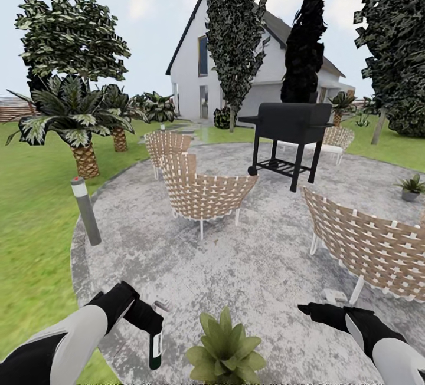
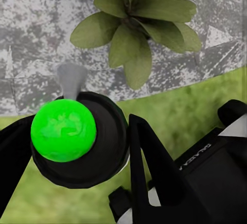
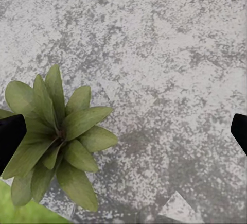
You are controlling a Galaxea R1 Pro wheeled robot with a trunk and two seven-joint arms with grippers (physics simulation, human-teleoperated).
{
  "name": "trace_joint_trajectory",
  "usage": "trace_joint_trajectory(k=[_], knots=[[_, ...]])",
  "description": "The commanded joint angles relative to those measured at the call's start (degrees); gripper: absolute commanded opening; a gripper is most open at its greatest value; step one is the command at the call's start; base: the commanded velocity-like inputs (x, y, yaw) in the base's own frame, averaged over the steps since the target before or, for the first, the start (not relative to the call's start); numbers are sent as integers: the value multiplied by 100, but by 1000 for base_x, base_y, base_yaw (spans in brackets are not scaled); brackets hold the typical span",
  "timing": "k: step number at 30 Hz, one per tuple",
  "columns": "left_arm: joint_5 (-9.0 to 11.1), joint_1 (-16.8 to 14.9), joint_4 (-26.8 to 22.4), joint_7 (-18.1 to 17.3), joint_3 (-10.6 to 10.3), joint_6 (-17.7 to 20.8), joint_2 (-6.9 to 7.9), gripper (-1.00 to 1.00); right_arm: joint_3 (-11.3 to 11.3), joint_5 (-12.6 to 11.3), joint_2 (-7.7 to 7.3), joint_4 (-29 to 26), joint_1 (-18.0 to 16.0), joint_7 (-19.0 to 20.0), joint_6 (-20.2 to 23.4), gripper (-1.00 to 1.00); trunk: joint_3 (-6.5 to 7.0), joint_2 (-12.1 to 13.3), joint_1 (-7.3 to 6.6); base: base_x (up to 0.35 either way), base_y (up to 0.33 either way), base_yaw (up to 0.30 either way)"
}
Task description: Pick up the pesticide atomizer in the garden and spray insectifuge to fully cover both potted plants in the garden.
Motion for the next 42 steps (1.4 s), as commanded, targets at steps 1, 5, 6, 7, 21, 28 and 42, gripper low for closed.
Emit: trace_joint_trajectory(k=[1, 5, 6, 7, 21, 28, 42], knots=[[-33, -2, -7, -24, 51, 46, -7, -100, -49, 51, 3, -13, -4, 37, 33, 100, -16, -4, 0, 0, 0, 0], [-33, -7, 49, -24, 51, 46, -25, -100, -49, 51, 3, -8, -4, 37, 32, 100, -53, -4, 0, 0, 0, 0], [-33, -6, 57, -23, 51, 46, -34, -100, -49, 51, 3, -7, -4, 37, 31, 100, -63, -4, 0, 0, 0, 0], [-33, -7, 67, -20, 51, 46, -52, -100, -49, 51, 3, -7, -4, 37, 31, 100, -72, -4, 0, 0, 0, 0], [-33, -4, 94, -24, 51, 45, -95, -100, -49, 51, 3, -7, -4, 37, 27, 100, -202, -4, 0, 0, 0, 0], [-43, -4, 206, -17, 45, 40, -99, -100, -49, 51, 3, -7, -4, 37, 28, 100, -268, -4, 0, 0, 0, 0], [-765, -9, 194, -24, -199, 573, -188, -100, -49, 51, 3, -7, -4, 35, 28, 100, -398, -4, 0, 0, 0, -2]])
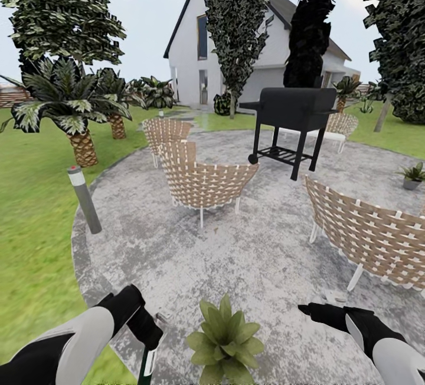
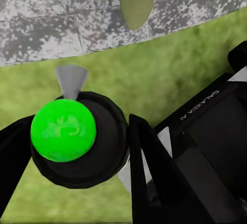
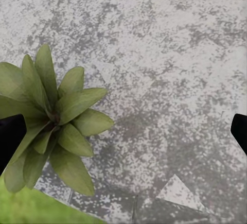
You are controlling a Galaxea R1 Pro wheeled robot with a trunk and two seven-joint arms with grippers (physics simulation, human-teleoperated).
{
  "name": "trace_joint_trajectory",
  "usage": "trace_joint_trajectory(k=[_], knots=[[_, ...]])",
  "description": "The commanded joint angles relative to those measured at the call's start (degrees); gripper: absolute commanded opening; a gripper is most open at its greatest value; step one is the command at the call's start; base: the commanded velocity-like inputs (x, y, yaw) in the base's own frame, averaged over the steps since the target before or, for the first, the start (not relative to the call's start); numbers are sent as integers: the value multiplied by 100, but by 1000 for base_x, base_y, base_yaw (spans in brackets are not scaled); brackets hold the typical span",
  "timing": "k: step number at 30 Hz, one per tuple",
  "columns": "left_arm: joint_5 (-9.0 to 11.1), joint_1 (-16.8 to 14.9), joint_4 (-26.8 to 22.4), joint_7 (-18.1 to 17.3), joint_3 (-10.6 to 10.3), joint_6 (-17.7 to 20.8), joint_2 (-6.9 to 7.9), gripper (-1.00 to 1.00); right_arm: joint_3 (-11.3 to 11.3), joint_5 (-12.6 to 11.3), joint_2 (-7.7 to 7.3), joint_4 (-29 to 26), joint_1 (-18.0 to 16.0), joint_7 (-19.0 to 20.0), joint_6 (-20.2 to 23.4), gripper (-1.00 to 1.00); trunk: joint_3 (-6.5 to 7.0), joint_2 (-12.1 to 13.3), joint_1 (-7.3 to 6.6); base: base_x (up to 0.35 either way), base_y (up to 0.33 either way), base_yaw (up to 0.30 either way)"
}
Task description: Pick up the pesticide atomizer in the garden and spray insectifuge to fully cover both potted plants in the garden.
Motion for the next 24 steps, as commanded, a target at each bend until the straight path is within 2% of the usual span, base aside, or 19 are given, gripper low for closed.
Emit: trace_joint_trajectory(k=[1, 14, 24], knots=[[-55, -1, -14, -24, 51, 60, -4, -100, -49, 52, 3, -11, -3, 38, 32, 100, -16, -3, 0, 0, 0, -42], [-77, -1, -15, -24, 56, 88, -7, -100, -49, 52, 3, -9, -3, 38, 31, 100, -137, -3, 0, 0, 0, -78], [-77, -1, -15, -24, 65, 80, -7, -100, -49, 52, 3, -11, -3, 32, 33, 100, -226, -3, 0, 0, 0, -144]])
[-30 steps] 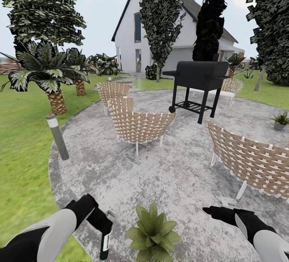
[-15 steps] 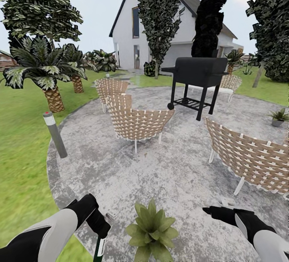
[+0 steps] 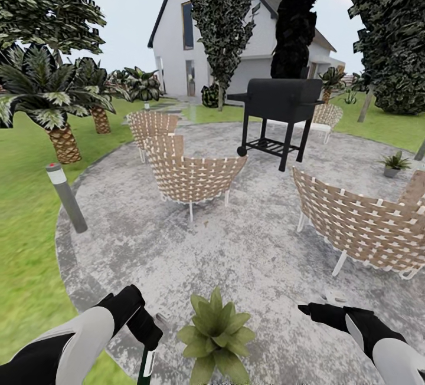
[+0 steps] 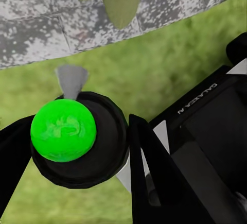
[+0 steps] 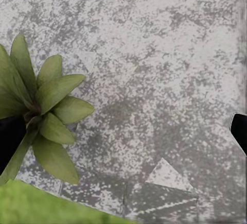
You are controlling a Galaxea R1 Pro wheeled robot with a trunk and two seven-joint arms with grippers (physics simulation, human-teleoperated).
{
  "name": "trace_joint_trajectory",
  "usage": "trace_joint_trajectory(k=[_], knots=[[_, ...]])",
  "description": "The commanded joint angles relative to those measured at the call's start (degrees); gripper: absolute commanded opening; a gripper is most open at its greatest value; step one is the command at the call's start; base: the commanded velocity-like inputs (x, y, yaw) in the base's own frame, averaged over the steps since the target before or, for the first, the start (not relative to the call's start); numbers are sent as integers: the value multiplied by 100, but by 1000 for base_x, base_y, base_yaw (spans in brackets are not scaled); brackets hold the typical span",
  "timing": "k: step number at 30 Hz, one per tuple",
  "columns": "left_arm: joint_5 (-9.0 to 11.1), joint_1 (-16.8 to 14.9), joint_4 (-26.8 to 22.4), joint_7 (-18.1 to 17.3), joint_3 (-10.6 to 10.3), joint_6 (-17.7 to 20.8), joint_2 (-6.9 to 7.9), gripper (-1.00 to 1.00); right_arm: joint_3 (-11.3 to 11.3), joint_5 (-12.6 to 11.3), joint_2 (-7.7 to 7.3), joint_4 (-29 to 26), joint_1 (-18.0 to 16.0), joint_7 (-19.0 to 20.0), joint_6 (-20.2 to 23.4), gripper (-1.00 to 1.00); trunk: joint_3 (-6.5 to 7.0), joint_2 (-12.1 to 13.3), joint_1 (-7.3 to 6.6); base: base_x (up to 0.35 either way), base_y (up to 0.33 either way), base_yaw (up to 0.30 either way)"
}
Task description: Pick up the pesticide atomizer in the garden and spray insectifuge to fully cover both potted plants in the garden.
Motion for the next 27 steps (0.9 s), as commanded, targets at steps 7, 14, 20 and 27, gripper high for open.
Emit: trace_joint_trajectory(k=[7, 14, 20, 27], knots=[[-45, 0, -14, -26, 50, 42, -2, -100, -49, 53, 3, -10, -4, 36, 30, 100, -67, -3, 0, 0, 0, -164], [-45, 0, -14, -26, 59, 42, 4, -100, -49, 53, 3, -10, -4, 36, 29, 100, -128, -3, 0, 0, 0, -164], [-38, 0, 1, -24, 59, 42, 24, -100, -49, 53, 3, -10, -4, 36, 29, 100, -180, -3, 0, 0, 0, -164], [-37, 8, 100, -7, 59, 42, 135, -100, -49, 53, 3, -7, -4, 34, 28, 100, -241, -3, 0, 0, 0, -164]])
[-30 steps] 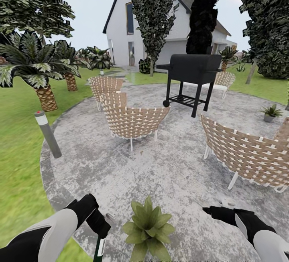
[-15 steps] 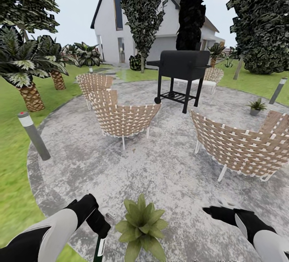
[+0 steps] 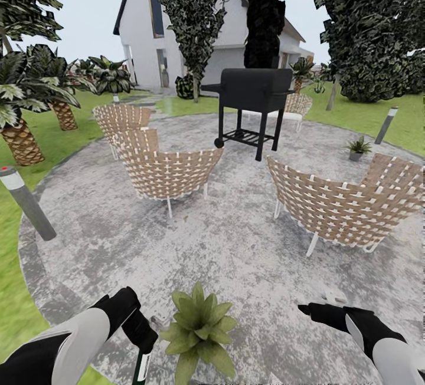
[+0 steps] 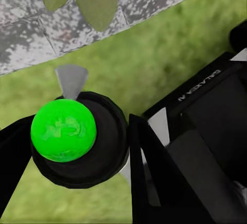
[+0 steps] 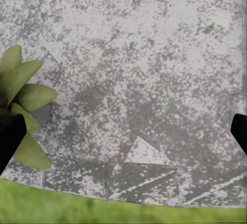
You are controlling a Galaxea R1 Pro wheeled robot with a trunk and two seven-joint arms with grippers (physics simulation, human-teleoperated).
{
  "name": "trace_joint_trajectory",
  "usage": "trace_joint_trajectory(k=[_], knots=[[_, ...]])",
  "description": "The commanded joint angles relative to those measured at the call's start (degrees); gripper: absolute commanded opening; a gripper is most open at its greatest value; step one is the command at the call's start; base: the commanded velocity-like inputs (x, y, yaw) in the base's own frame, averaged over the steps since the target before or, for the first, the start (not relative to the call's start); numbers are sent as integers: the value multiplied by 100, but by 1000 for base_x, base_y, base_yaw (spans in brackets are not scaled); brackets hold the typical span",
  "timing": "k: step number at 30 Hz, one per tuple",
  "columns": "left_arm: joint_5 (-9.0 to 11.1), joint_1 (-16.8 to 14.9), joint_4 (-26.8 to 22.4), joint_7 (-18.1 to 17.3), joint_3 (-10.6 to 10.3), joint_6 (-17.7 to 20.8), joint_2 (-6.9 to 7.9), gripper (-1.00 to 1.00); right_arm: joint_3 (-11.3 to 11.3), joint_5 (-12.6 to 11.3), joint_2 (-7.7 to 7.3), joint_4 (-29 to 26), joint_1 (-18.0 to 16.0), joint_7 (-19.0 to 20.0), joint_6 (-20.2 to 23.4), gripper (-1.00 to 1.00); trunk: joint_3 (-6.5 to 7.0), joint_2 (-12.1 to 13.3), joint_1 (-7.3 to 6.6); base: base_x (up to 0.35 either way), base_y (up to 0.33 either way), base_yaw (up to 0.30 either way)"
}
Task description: Pick up the pesticide atomizer in the garden and spray insectifuge to fully cover both potted plants in the garden.
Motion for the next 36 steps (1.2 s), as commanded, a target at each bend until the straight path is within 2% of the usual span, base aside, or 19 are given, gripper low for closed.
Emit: trace_joint_trajectory(k=[1, 5, 9, 15, 36], knots=[[-35, 0, 1, -23, 59, 43, 32, -100, -49, 53, 7, -8, -4, 34, 31, 100, -14, -3, 0, 0, 0, -165], [-34, 0, 14, -26, 59, 42, 200, -100, -49, 53, 20, -11, -4, 37, 34, 100, -43, -3, 0, 0, 0, -143], [-36, 7, 16, -23, 59, 43, 239, -100, -41, 64, 31, -19, -4, 44, 37, 100, -49, -3, 0, 0, 0, -32], [-36, 116, 16, -20, 59, 35, 249, -100, -33, 70, 40, -22, -4, 63, 36, 100, -73, -3, 0, 0, 0, -4], [-34, 123, 16, -19, 68, 43, 241, -100, -40, 65, 39, -33, -4, 72, 35, 100, -267, -3, 0, 0, 0, 0]])
